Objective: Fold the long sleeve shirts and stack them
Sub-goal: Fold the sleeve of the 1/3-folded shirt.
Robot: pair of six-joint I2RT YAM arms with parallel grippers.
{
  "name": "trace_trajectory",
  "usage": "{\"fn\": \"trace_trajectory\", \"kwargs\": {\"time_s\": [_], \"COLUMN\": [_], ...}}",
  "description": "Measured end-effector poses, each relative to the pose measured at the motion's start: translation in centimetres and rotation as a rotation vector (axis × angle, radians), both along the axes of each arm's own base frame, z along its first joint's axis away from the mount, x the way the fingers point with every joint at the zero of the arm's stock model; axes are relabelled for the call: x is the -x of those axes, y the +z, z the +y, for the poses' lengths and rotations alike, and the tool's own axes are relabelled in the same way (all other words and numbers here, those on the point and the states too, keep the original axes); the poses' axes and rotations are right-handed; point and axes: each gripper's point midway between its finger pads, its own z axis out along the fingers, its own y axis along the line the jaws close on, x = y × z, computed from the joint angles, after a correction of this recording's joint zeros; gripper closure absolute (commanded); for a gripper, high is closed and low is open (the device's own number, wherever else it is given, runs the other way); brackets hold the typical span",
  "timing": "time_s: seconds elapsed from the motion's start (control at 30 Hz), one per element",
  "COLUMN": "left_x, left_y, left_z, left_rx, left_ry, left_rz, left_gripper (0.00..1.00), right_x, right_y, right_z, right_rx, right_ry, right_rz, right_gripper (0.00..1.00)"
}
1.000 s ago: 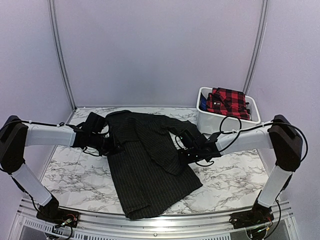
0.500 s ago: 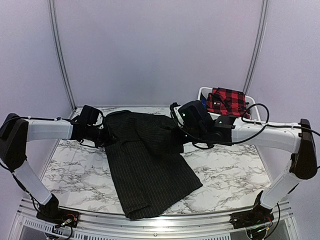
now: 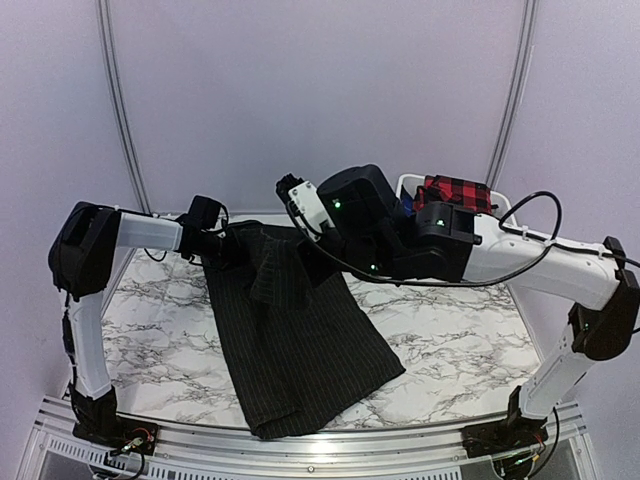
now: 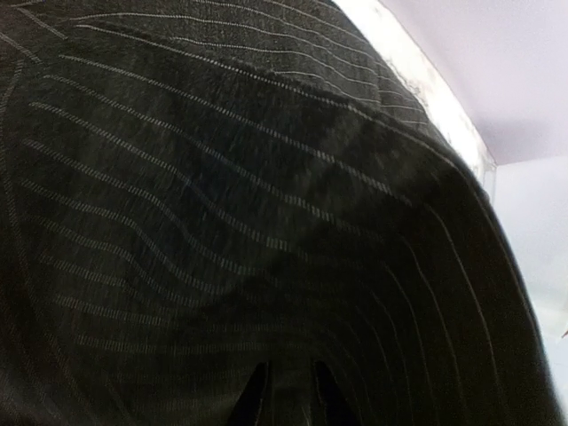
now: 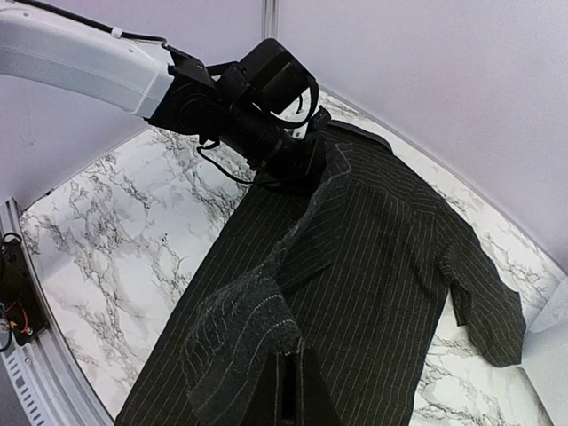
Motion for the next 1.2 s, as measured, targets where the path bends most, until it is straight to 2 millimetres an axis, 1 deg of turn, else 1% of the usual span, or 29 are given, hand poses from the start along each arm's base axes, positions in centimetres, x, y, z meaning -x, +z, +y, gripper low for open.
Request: {"fn": "trace_trajectory", "kwargs": {"time_s": [0.1, 0.2, 0.27, 0.4, 0.5, 0.6, 0.7, 0.8, 0.87, 1.0, 1.1, 1.2], "left_x": [-1.0, -1.5, -2.0, -2.8, -3.4, -3.7, -3.1, -1.8, -1.1, 0.1, 0.9, 1.3], "left_y": [-1.5, -2.3, -2.3, -1.5, -0.9, -0.6, -0.8, -1.0, -0.7, 1.3, 2.6, 3.1], "left_z": [-0.4, -0.8, -1.1, -1.3, -1.3, -1.0, -0.4, 0.5, 1.3, 3.0, 4.6, 5.9], "left_rx": [0.012, 0.036, 0.06, 0.109, 0.139, 0.155, 0.156, 0.14, 0.12, 0.076, 0.038, 0.007], "left_ry": [0.013, 0.027, 0.04, 0.063, 0.071, 0.08, 0.084, 0.09, 0.096, 0.109, 0.13, 0.145], "left_rz": [0.021, 0.038, 0.036, 0.013, -0.003, -0.013, -0.007, 0.009, 0.006, -0.03, -0.058, -0.075], "left_gripper": [0.84, 0.83, 0.83, 0.82, 0.81, 0.8, 0.76, 0.72, 0.68, 0.61, 0.59, 0.59], "right_x": [0.1, 1.2, 2.3, 4.0, 4.9, 5.6, 6.3, 6.7, 6.8, 7.2, 7.5, 7.7], "right_y": [-0.9, -2.3, -3.4, -6.1, -8.4, -11.3, -14.1, -15.8, -16.4, -17.4, -18.3, -19.3], "right_z": [0.7, 1.9, 2.8, 3.7, 4.3, 4.6, 4.8, 5.0, 5.3, 5.8, 6.2, 6.7], "right_rx": [0.036, 0.078, 0.1, 0.159, 0.2, 0.262, 0.321, 0.362, 0.371, 0.382, 0.391, 0.399], "right_ry": [0.016, 0.068, 0.112, 0.183, 0.224, 0.254, 0.276, 0.294, 0.301, 0.316, 0.323, 0.332], "right_rz": [0.01, 0.033, 0.054, 0.114, 0.165, 0.221, 0.27, 0.311, 0.324, 0.348, 0.367, 0.388], "right_gripper": [1.0, 1.0, 1.0, 1.0, 1.0, 1.0, 1.0, 1.0, 1.0, 1.0, 1.0, 1.0]}}
